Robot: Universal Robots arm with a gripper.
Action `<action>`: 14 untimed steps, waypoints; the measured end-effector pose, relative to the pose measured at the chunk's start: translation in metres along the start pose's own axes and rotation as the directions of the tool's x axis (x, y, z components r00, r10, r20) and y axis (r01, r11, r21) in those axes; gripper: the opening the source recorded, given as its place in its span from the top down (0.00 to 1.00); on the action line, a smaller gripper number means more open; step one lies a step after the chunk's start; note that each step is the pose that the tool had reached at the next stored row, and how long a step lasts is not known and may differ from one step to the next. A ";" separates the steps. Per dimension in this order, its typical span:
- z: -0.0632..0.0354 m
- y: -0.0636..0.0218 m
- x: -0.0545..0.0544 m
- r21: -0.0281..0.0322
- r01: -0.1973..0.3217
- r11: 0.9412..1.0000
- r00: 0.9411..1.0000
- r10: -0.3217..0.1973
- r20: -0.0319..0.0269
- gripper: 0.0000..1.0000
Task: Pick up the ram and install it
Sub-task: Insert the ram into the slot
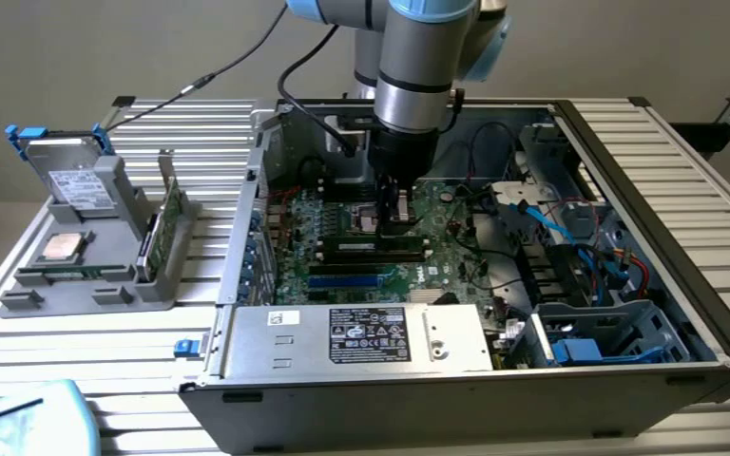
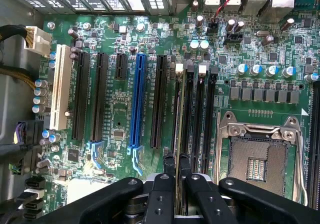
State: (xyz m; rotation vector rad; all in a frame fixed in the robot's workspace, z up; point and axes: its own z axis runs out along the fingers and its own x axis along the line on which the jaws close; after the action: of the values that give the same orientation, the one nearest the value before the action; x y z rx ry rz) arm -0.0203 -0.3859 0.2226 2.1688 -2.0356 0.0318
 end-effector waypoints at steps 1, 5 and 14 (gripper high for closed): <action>-0.0004 0.0000 0.000 0.000 0.000 1.000 1.000 0.000 0.000 0.86; -0.0024 0.0002 0.000 -0.001 0.000 1.000 1.000 0.000 0.000 0.86; -0.0030 0.0000 0.001 0.002 0.000 1.000 1.000 0.000 0.000 0.86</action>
State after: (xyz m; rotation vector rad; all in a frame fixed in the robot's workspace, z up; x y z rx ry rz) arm -0.0200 -0.3865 0.2257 2.1696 -2.0366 0.0340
